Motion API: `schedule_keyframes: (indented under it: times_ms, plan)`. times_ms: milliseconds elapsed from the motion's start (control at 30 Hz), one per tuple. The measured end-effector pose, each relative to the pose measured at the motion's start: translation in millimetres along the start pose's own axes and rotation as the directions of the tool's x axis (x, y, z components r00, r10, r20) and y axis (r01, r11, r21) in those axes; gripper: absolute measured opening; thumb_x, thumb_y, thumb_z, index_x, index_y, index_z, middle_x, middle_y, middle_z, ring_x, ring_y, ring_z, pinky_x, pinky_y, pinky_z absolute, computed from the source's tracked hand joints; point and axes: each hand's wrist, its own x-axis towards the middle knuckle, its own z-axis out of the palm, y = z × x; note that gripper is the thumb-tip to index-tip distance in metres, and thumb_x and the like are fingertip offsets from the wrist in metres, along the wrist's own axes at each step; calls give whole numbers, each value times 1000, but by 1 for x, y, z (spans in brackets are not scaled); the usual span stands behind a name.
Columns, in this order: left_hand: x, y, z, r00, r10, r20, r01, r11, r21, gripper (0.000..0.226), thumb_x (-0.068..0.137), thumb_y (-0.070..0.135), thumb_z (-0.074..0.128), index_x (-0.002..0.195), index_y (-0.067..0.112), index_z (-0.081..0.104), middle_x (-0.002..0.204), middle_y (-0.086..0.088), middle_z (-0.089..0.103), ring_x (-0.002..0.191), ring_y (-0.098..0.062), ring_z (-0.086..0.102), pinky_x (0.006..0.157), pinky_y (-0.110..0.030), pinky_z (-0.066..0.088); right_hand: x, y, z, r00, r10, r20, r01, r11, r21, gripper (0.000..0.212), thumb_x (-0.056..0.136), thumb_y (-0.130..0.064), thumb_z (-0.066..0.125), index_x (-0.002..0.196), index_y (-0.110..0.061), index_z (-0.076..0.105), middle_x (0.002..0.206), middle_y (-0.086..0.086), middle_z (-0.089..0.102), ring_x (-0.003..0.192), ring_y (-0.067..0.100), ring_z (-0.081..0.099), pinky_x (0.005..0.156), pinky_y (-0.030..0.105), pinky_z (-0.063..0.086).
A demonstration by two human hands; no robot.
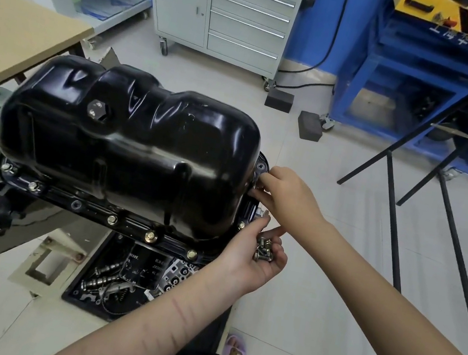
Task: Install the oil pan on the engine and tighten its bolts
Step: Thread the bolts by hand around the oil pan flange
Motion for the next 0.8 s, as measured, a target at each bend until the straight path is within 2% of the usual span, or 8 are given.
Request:
schedule_keyframes:
  times_ms: [133, 300, 467, 600, 800]
  plan:
    - [0, -1, 0, 1000, -5, -4, 5, 1000, 13, 37, 93, 27, 50, 77, -4, 61, 42, -1, 43, 31, -9, 39, 36, -11, 38, -3, 3, -2, 999, -42, 26, 42, 999, 6, 29, 90, -25, 56, 98, 2, 62, 94, 16, 56, 92, 28, 50, 72, 34, 38]
    - [1, 0, -4, 1000, -7, 4, 7, 1000, 6, 50, 93, 28, 50, 60, -6, 68, 46, -2, 43, 33, -9, 40, 38, -11, 39, -4, 3, -3, 999, -18, 38, 17, 1000, 26, 25, 91, -21, 54, 99, 1, 60, 95, 15, 57, 92, 29, 51, 75, 39, 42]
    - [-1, 1, -4, 1000, -16, 8, 16, 1000, 7, 42, 93, 29, 49, 74, -6, 62, 44, -3, 44, 32, -11, 40, 37, -11, 39, 0, 1, -3, 998, 18, 65, -19, 1000, 16, 29, 90, -28, 55, 104, -3, 58, 98, 11, 56, 95, 25, 49, 75, 35, 41]
    - [-2, 1, -4, 999, -29, 24, 29, 1000, 3, 40, 94, 30, 46, 79, -5, 60, 42, -2, 44, 31, -10, 40, 37, -11, 38, -3, 2, -6, 998, 6, 64, -11, 997, 82, 28, 90, -22, 56, 113, -7, 62, 97, 13, 56, 94, 25, 50, 75, 31, 39]
    - [-2, 1, -3, 999, -27, 29, 26, 1000, 12, 41, 94, 30, 46, 77, -5, 59, 44, -2, 44, 32, -10, 39, 38, -10, 38, -2, 0, -3, 997, -2, 80, 5, 1000, -30, 26, 94, -22, 49, 102, 0, 60, 96, 15, 55, 94, 28, 50, 73, 38, 42]
